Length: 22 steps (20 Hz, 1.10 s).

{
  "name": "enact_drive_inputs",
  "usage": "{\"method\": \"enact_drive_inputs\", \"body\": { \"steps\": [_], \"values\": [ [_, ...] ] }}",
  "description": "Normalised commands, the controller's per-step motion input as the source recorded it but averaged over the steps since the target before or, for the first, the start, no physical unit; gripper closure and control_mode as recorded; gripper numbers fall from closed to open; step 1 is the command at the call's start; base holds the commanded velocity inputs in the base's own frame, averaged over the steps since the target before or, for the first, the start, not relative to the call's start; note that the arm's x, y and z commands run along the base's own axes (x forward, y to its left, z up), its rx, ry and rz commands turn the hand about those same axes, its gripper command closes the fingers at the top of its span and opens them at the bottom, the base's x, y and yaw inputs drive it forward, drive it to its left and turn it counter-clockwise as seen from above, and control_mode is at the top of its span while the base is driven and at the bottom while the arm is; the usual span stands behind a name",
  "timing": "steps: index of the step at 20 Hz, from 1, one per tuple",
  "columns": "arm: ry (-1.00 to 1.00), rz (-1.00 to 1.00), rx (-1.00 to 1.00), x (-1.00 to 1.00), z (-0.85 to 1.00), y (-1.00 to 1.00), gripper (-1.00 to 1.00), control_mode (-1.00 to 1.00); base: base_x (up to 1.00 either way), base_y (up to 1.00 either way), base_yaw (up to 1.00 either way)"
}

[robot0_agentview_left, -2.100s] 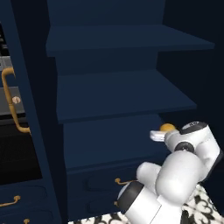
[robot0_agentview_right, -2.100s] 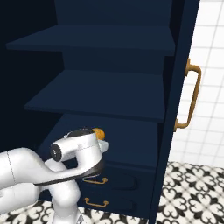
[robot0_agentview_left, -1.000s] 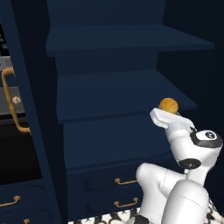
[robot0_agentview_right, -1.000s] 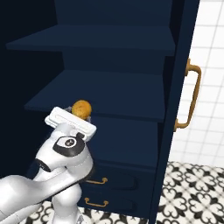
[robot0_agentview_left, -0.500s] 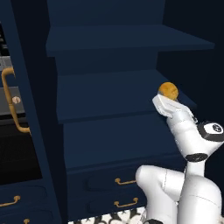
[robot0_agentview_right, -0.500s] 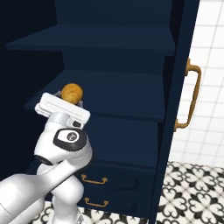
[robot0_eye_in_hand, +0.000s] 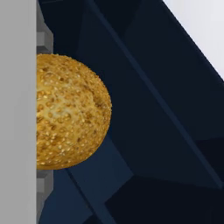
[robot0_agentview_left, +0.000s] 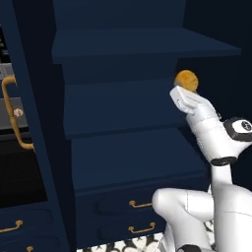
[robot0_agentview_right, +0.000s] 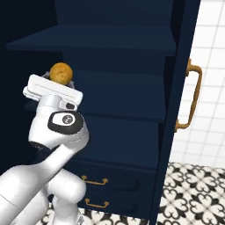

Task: Open the cabinet, pick up the bread from the cabinet and place it in the basket. Then move the basket to the dining counter.

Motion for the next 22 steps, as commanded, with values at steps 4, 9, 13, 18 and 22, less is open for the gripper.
{"method": "enact_drive_inputs", "body": {
  "steps": [4,9,13,18,22],
  "values": [
    [0.37,-0.18,-0.08,-0.42,1.00,0.41,1.00,-1.00,0.00,0.00,0.00],
    [0.20,-0.14,0.19,-0.58,1.00,0.64,1.00,-1.00,0.00,0.00,0.00],
    [0.01,0.20,0.43,-0.44,0.91,0.87,1.00,-1.00,0.00,0.00,0.00],
    [0.02,0.31,0.49,-0.28,0.96,0.59,1.00,-1.00,0.00,0.00,0.00],
    [0.03,0.35,0.56,-0.42,1.00,0.18,1.00,-1.00,0.00,0.00,0.00]
  ]
}}
